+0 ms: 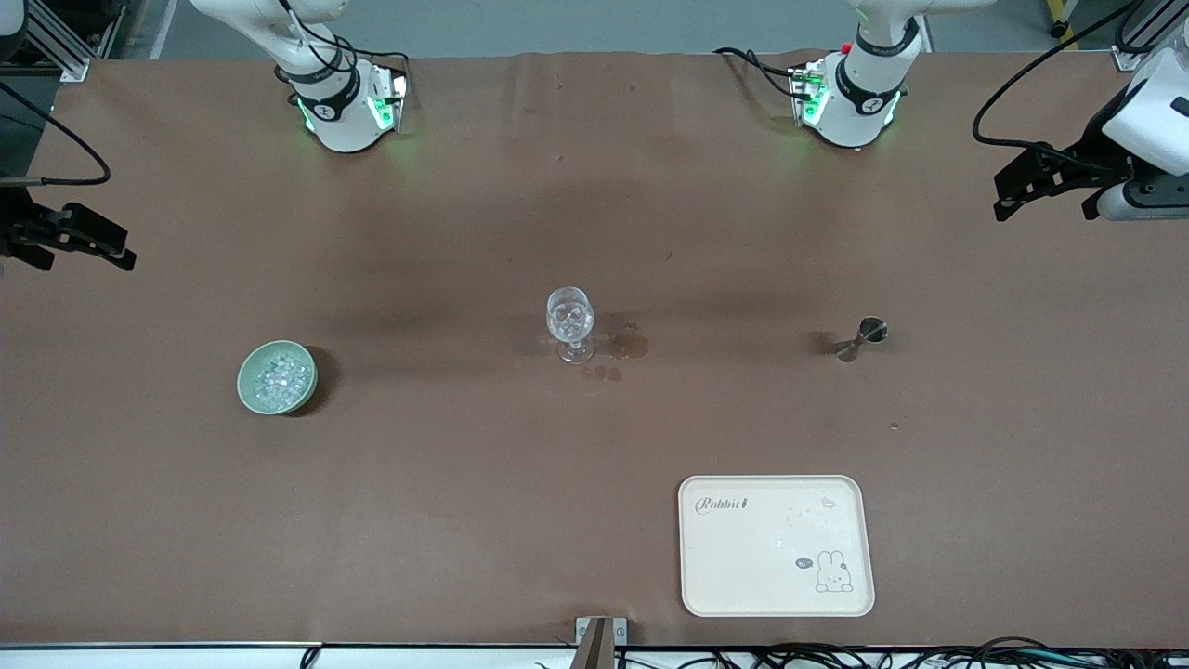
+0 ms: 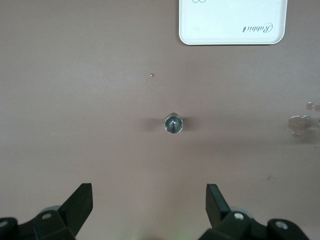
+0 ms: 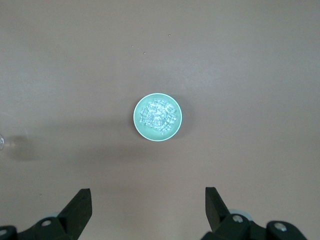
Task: Pour wine and add ice with both arms
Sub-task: 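Reach the right gripper into the bowl while the left gripper approaches the jigger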
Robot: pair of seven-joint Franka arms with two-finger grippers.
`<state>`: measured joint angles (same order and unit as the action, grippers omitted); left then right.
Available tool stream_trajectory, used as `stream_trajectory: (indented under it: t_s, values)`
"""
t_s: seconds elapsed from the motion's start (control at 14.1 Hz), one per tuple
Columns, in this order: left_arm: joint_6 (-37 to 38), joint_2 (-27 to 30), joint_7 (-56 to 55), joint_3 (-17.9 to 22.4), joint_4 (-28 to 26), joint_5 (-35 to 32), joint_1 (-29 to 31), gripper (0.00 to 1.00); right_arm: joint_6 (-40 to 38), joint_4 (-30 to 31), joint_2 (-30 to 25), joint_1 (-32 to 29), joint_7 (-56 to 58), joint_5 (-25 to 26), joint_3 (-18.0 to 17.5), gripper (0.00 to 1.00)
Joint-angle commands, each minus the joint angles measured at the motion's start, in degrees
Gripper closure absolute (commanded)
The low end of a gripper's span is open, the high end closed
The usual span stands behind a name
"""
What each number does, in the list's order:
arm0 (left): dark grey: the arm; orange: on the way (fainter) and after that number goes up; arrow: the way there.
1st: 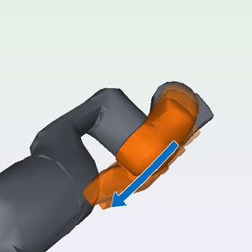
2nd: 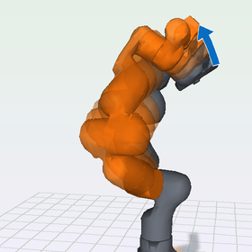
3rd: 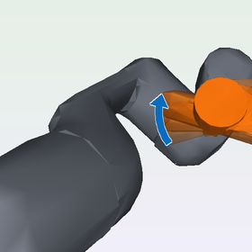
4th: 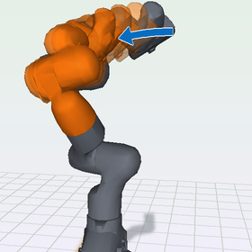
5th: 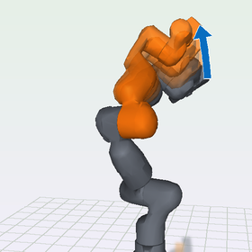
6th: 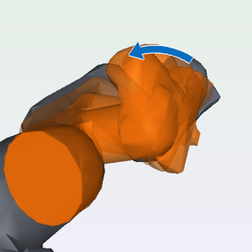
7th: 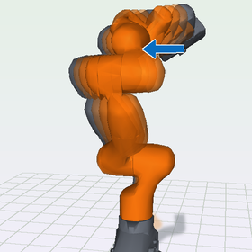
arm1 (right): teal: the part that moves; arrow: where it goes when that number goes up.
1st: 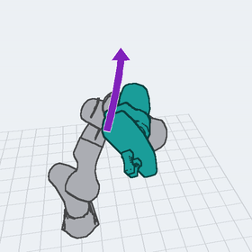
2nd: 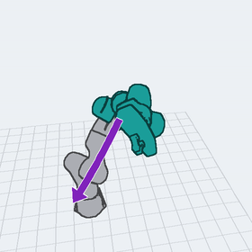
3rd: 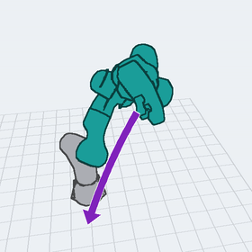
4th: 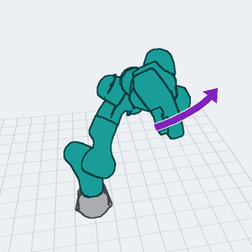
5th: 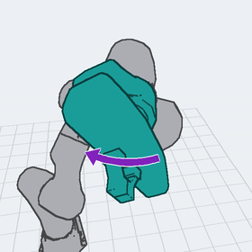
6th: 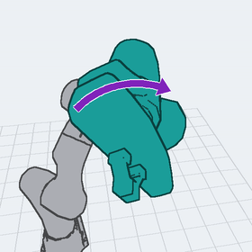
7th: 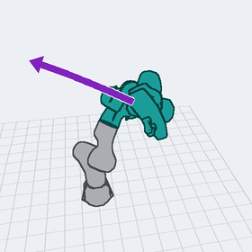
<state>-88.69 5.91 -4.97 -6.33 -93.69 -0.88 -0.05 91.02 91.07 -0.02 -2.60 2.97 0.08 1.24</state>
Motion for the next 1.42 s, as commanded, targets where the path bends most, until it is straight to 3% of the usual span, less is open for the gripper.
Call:
stream_trajectory:
  t_s: [0.0,0.43,0.71,0.93,1.14,1.35]
  values:
    - [0.1,0.8,-0.8,-0.1,-0.3,-0.4,-0.1,0.0,0.6,1.4,-1.2,-0.2,0.3,-0.8,-0.1,0.0]
    - [0.0,-2.5,0.2,-0.2,2.2,-1.1,0.6,0.0,0.7,1.4,-0.9,-0.4,0.3,-0.9,0.0,0.0]
    - [0.0,-8.1,-0.7,-0.1,1.7,0.1,0.6,0.0,3.1,2.1,0.5,-0.6,0.3,-0.8,0.0,0.0]
    - [-1.4,-13.5,-0.9,-0.1,1.5,1.6,0.8,0.0,10.3,7.0,2.6,-1.5,0.3,-0.9,0.0,0.0]
    - [-4.3,-18.6,-1.9,0.2,0.2,10.1,4.8,0.0,18.3,11.2,6.0,-1.4,0.3,-0.9,0.0,0.0]
    - [-7.3,-22.2,-5.2,0.2,-1.3,12.7,6.5,0.0,29.2,17.4,9.6,-1.5,0.3,-0.8,0.0,0.02]
